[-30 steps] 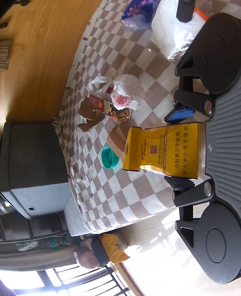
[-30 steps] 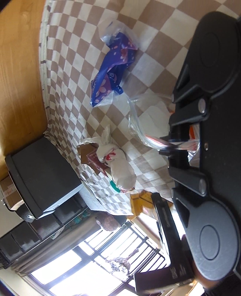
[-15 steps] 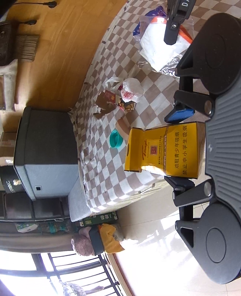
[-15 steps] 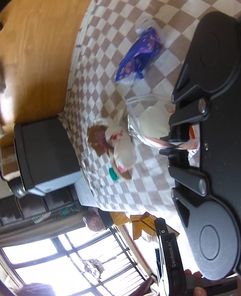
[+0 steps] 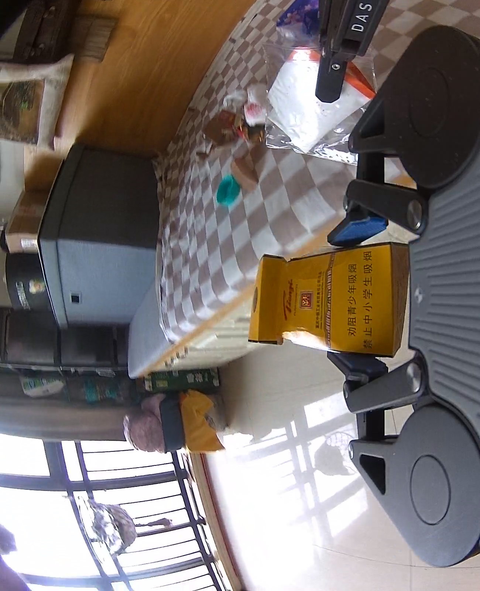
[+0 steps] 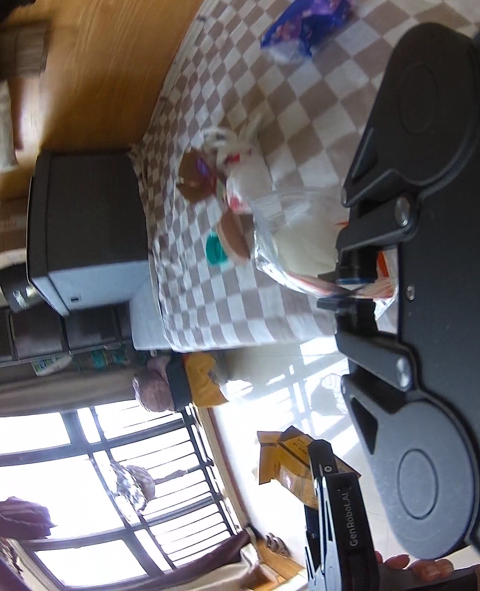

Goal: Collect trash
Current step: 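Carry the cigarette box and clear bag in both tools over the wastebasket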

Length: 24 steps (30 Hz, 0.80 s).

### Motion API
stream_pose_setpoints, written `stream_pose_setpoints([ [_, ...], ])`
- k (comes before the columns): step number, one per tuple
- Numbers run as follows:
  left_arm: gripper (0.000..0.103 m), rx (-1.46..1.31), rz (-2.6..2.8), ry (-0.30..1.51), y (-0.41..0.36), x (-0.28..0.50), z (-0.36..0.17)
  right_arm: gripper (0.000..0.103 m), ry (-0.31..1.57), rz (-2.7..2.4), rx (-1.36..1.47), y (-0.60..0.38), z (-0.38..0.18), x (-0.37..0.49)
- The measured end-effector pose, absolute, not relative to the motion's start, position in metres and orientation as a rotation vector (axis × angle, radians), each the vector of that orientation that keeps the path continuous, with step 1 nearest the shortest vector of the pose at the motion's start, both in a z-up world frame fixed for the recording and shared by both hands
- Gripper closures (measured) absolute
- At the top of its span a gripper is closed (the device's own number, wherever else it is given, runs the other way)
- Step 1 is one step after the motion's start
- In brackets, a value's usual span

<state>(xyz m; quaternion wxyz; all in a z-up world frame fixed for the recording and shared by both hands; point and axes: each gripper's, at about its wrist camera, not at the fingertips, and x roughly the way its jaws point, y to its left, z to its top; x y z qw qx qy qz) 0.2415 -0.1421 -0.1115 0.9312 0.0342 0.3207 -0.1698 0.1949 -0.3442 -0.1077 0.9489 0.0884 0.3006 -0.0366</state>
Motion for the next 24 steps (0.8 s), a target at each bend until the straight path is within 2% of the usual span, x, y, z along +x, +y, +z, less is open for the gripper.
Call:
stream_pose_setpoints([
  [9, 0.043, -0.012, -0.224, 0.714, -0.065, 0.251, -0.145, 0.096, 0.695, 0.029, 0.123, -0.274, -0.135, 0.225],
  [17, 0.043, -0.074, -0.109, 0.822, -0.009, 0.265, -0.198, 0.096, 0.789, 0.111, 0.070, -0.218, -0.179, 0.253],
  [24, 0.043, -0.081, -0.098, 0.950, 0.012, 0.282, -0.252, 0.096, 0.912, 0.154, 0.049, -0.186, -0.232, 0.277],
])
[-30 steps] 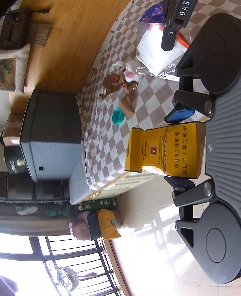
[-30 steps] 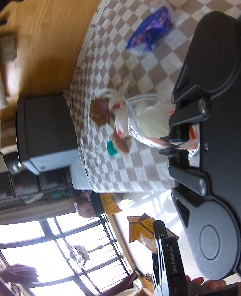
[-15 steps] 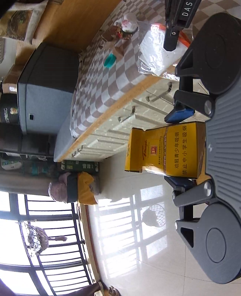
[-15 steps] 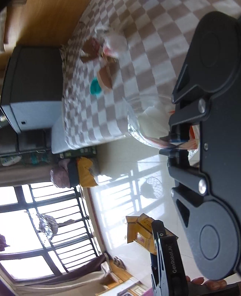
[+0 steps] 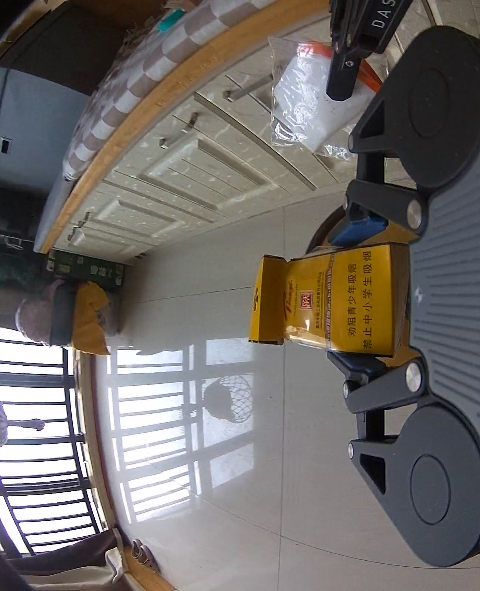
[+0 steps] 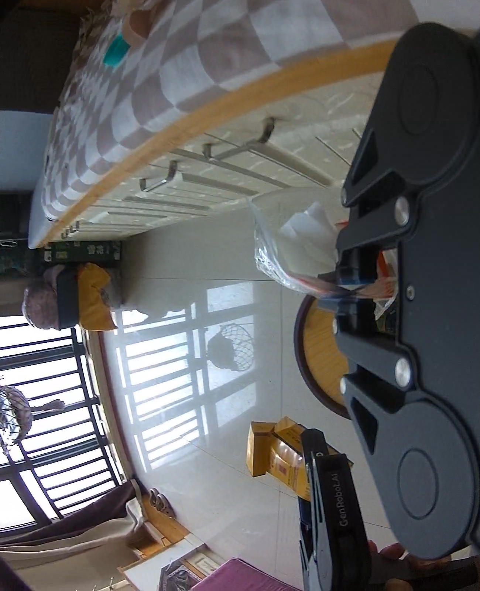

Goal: Collect trash
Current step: 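Carry the cigarette box and clear bag in both tools over the wastebasket, then open both tools to drop the cigarette box and clear bag into the wastebasket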

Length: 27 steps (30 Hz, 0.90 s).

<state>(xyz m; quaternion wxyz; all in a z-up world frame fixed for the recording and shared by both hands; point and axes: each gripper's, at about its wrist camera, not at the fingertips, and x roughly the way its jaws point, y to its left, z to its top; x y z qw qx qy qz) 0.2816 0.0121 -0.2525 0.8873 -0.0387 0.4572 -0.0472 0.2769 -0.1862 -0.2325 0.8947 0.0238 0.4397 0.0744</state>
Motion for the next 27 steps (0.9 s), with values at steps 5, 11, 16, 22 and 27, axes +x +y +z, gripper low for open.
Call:
stream_pose_setpoints([
  [5, 0.043, -0.054, -0.110, 1.029, 0.016, 0.297, -0.283, 0.096, 0.992, 0.193, 0.061, -0.174, -0.271, 0.293],
  [11, 0.043, -0.023, -0.182, 1.145, 0.008, 0.318, -0.320, 0.096, 1.107, 0.191, 0.036, -0.166, -0.315, 0.317],
  [16, 0.043, 0.007, -0.229, 1.236, 0.006, 0.326, -0.342, 0.096, 1.193, 0.222, 0.050, -0.161, -0.341, 0.327],
  [22, 0.043, 0.052, -0.242, 1.314, 0.007, 0.335, -0.366, 0.096, 1.265, 0.247, 0.027, -0.151, -0.361, 0.335],
  [27, 0.043, 0.090, -0.248, 1.356, 0.004, 0.340, -0.380, 0.096, 1.294, 0.271, 0.020, -0.147, -0.368, 0.341],
])
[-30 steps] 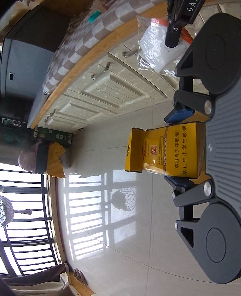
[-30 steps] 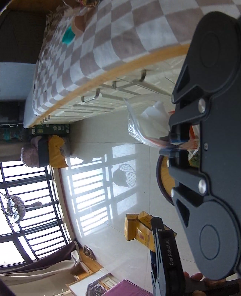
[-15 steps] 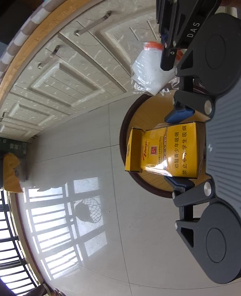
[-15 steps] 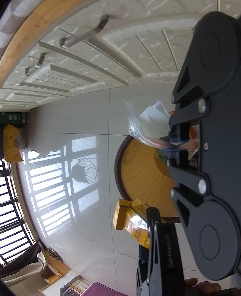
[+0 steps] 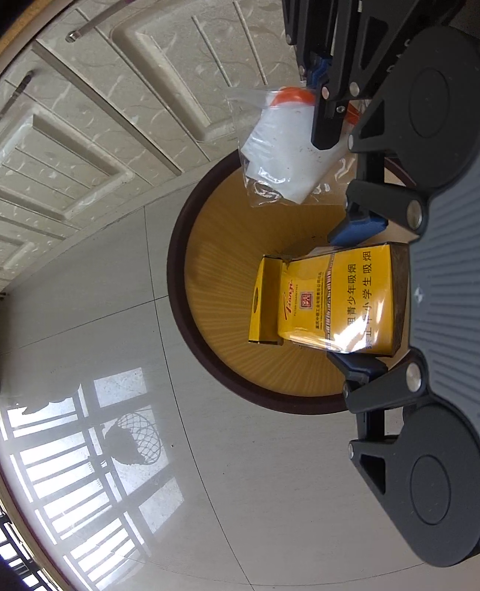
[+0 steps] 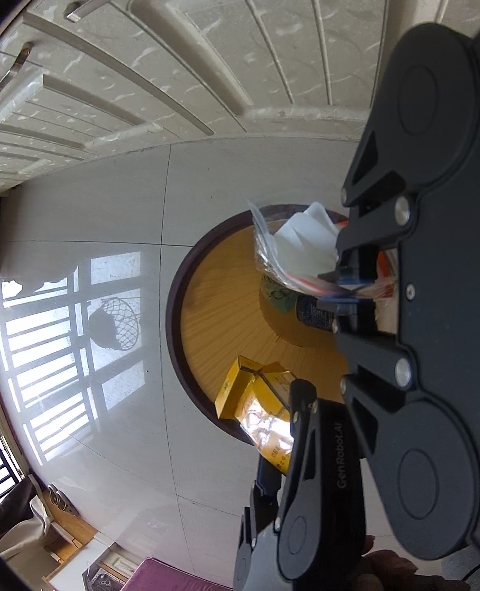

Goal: Collect trash
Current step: 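Open both tools to drop the cigarette box and clear bag into the wastebasket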

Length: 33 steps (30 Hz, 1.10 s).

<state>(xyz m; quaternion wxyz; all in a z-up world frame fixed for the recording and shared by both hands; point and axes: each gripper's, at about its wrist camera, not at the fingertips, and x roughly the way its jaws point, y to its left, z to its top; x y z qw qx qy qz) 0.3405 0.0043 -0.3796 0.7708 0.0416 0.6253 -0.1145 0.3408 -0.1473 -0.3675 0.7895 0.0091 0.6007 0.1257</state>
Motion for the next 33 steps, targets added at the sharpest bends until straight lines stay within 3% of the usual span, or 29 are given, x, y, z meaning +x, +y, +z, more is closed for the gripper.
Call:
stream_pose_setpoints([
  [8, 0.041, 0.077, -0.191, 1.349, 0.007, 0.347, -0.384, 0.096, 1.305, 0.272, 0.030, -0.148, -0.372, 0.344],
  [12, 0.031, 0.088, -0.176, 1.378, 0.006, 0.347, -0.390, 0.096, 1.311, 0.282, 0.016, -0.146, -0.374, 0.345],
  [18, 0.025, 0.088, -0.158, 1.400, 0.009, 0.347, -0.393, 0.095, 1.303, 0.287, -0.026, -0.142, -0.375, 0.345],
  [20, 0.022, 0.087, -0.160, 1.401, 0.011, 0.346, -0.393, 0.091, 1.295, 0.292, -0.027, -0.142, -0.374, 0.345],
  [22, 0.022, 0.083, -0.157, 1.405, 0.012, 0.346, -0.393, 0.076, 1.281, 0.297, -0.040, -0.141, -0.374, 0.345],
  [24, 0.022, 0.077, -0.151, 1.409, 0.013, 0.346, -0.393, 0.069, 1.269, 0.302, -0.064, -0.139, -0.372, 0.344],
  [27, 0.015, 0.071, -0.144, 1.411, 0.014, 0.347, -0.393, 0.064, 1.279, 0.316, -0.089, -0.137, -0.373, 0.343],
  [33, 0.013, 0.062, -0.144, 1.414, 0.016, 0.347, -0.392, 0.057, 1.292, 0.312, -0.121, -0.139, -0.373, 0.344],
])
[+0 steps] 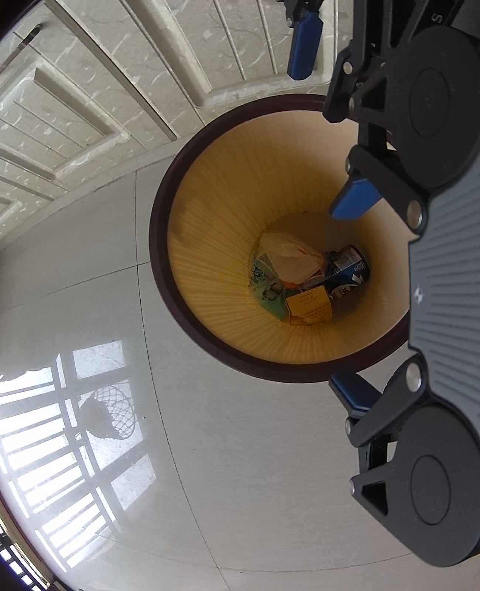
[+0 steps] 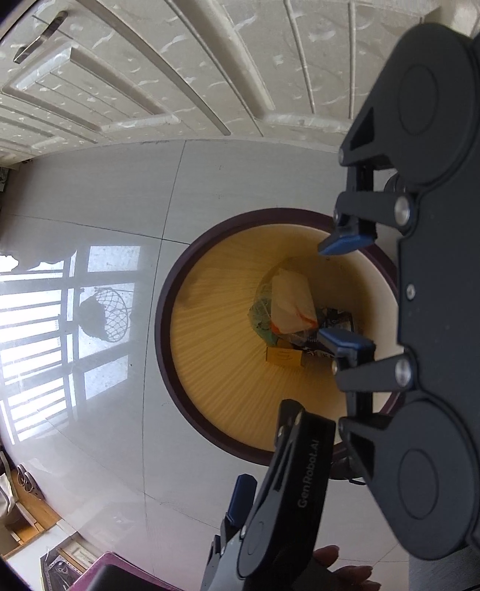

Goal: Collect trash
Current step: 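Open both tools to drop the cigarette box and clear bag into the wastebasket, then move both tools back toward the remaining trash on the bench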

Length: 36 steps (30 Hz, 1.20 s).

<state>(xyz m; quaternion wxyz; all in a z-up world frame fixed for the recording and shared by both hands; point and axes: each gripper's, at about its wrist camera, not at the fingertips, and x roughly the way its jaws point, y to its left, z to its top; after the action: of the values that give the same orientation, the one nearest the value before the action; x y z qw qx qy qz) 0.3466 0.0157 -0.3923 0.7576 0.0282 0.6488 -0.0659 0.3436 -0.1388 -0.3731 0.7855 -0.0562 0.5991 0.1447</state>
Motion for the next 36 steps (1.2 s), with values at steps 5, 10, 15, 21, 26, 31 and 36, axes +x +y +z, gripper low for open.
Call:
stream_pose_setpoints([
  [5, 0.012, 0.062, -0.155, 1.412, 0.017, 0.345, -0.389, 0.051, 1.287, 0.280, -0.135, -0.146, -0.372, 0.345],
  [10, 0.012, 0.058, -0.145, 1.409, 0.021, 0.344, -0.385, 0.039, 1.269, 0.237, -0.129, -0.155, -0.368, 0.346],
  [15, 0.004, 0.053, -0.139, 1.406, 0.026, 0.341, -0.382, 0.025, 1.271, 0.212, -0.132, -0.158, -0.369, 0.347],
  [21, 0.000, 0.057, -0.125, 1.415, 0.036, 0.333, -0.381, 0.007, 1.265, 0.174, -0.131, -0.164, -0.369, 0.348],
  [26, 0.000, 0.038, -0.129, 1.400, 0.045, 0.326, -0.377, 0.000, 1.265, 0.171, -0.142, -0.165, -0.370, 0.346],
  [31, 0.000, 0.029, -0.111, 1.378, 0.049, 0.320, -0.372, 0.000, 1.267, 0.148, -0.166, -0.167, -0.371, 0.343],
  [36, 0.000, 0.018, -0.099, 1.361, 0.053, 0.312, -0.363, 0.000, 1.248, 0.148, -0.164, -0.168, -0.362, 0.337],
])
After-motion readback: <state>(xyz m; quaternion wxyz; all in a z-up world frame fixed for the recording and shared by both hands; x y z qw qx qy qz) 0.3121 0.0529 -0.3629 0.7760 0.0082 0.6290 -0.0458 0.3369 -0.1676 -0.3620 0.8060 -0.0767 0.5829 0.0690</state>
